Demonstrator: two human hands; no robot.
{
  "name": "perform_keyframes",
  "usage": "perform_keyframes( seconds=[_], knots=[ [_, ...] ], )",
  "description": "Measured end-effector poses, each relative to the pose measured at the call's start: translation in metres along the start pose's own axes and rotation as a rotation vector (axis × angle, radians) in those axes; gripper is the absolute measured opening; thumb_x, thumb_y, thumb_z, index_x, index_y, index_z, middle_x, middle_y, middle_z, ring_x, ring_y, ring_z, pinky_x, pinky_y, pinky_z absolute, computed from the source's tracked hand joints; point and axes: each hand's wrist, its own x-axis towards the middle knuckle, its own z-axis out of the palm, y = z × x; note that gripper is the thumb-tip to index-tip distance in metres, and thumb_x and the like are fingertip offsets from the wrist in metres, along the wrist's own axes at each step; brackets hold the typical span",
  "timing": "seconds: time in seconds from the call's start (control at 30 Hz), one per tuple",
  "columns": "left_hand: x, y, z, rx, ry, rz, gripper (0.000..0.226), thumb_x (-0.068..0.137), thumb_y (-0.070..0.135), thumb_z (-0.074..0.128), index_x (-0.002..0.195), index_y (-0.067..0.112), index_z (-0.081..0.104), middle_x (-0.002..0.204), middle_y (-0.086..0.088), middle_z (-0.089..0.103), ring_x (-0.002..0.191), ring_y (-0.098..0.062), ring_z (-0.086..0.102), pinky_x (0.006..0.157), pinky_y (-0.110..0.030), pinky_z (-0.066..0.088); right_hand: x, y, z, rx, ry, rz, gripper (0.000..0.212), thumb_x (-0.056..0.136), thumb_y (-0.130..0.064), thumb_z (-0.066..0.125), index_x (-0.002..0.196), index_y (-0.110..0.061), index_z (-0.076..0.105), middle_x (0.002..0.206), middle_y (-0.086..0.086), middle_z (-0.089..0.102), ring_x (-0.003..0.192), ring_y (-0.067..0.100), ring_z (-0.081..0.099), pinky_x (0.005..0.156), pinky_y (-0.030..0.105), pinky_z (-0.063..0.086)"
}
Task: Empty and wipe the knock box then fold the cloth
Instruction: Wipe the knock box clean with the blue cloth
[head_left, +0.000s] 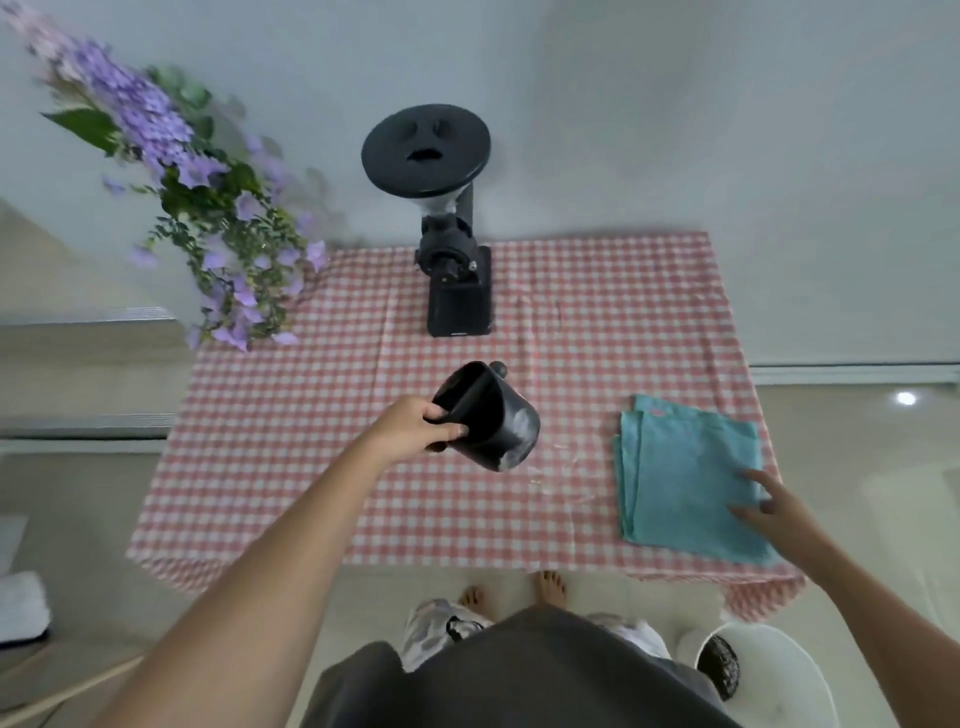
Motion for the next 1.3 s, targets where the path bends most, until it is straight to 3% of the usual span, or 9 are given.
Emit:
perform_keyframes(
  seconds=[0.13,0.27,0.4,0.53,0.73,0.83,0.93,1.1,1.3],
  knots=[
    [-0.003,0.005,0.002,-0.023,0.021,-0.023,0.017,0.096,0.027,0.077,0.103,0.012,0.082,0.092,-0.005,0.08,0.084,-0.015,0.075,0.089,-0.035,0.059,-0.003,-0.022,-0.006,0.095,-0.096,-0.022,0.041,0.088,0.006,0.068,0.108,-0.03,0.064,0.122,0.036,0.061,0.087,0.037,0.064,0.068,0.036,0.061],
    [-0.005,0.003,-0.001,-0.059,0.058,-0.058,0.02,0.096,0.029,0.077,0.096,0.01,0.081,0.081,-0.001,0.076,0.08,-0.016,0.071,0.086,-0.033,0.057,-0.021,-0.074,-0.012,0.186,-0.176,-0.106,0.026,0.095,-0.003,0.063,0.112,-0.022,0.069,0.127,0.023,0.064,0.108,0.039,0.067,0.094,0.053,0.056],
    [-0.007,0.002,-0.008,-0.102,0.071,-0.085,0.028,0.096,0.035,0.077,0.109,0.01,0.082,0.103,-0.008,0.083,0.097,-0.022,0.078,0.097,-0.038,0.058,-0.057,-0.157,-0.008,0.141,-0.143,-0.368,0.036,0.092,-0.009,0.069,0.119,-0.032,0.065,0.112,0.014,0.072,0.091,0.019,0.071,0.075,0.027,0.063],
    [-0.013,0.005,-0.017,-0.239,0.052,-0.062,0.023,0.098,0.03,0.076,0.11,0.012,0.08,0.107,-0.008,0.083,0.102,-0.024,0.078,0.101,-0.037,0.061,-0.105,-0.231,0.02,0.136,-0.175,-0.541,0.041,0.085,-0.019,0.079,0.115,-0.04,0.06,0.1,0.005,0.077,0.087,0.021,0.076,0.072,0.041,0.064],
    [-0.022,-0.001,-0.038,-0.482,-0.011,-0.053,0.024,0.095,0.024,0.079,0.108,0.004,0.08,0.097,-0.011,0.083,0.085,-0.015,0.079,0.088,-0.027,0.063,-0.156,-0.297,0.099,0.149,-0.103,-0.81,0.028,0.09,-0.022,0.073,0.114,-0.036,0.072,0.099,-0.005,0.069,0.084,0.013,0.066,0.071,0.014,0.056],
    [-0.032,0.001,-0.047,-0.563,-0.047,-0.046,0.024,0.097,0.021,0.076,0.109,0.001,0.08,0.099,-0.013,0.084,0.084,-0.014,0.081,0.078,-0.022,0.065,-0.15,-0.304,0.132,0.185,-0.068,-0.825,0.029,0.09,-0.027,0.072,0.113,-0.045,0.071,0.112,-0.003,0.062,0.11,0.02,0.056,0.095,0.028,0.052],
    [-0.04,-0.003,-0.054,-0.688,-0.045,-0.065,0.03,0.099,0.019,0.074,0.116,-0.006,0.077,0.103,-0.019,0.082,0.086,-0.02,0.081,0.076,-0.025,0.067,-0.146,-0.305,0.152,0.054,-0.051,-0.92,0.05,0.087,-0.04,0.071,0.134,-0.046,0.057,0.149,-0.016,0.039,0.148,0.017,0.021,0.117,0.053,0.03],
    [-0.049,-0.012,-0.063,-0.802,-0.103,-0.078,0.031,0.099,0.018,0.074,0.116,-0.008,0.076,0.101,-0.02,0.08,0.08,-0.02,0.079,0.08,-0.03,0.068,-0.155,-0.306,0.169,0.057,-0.088,-0.974,0.066,0.083,-0.057,0.063,0.143,-0.059,0.037,0.163,-0.011,0.012,0.152,0.017,0.019,0.115,0.051,0.039],
    [-0.057,-0.021,-0.077,-0.819,-0.141,-0.051,0.027,0.099,0.019,0.073,0.114,-0.003,0.077,0.105,-0.017,0.08,0.086,-0.02,0.08,0.085,-0.032,0.068,-0.154,-0.339,0.149,0.162,-0.241,-0.828,0.059,0.091,-0.041,0.068,0.145,-0.046,0.045,0.148,-0.016,0.033,0.133,0.014,0.044,0.102,0.037,0.054]
  ],
)
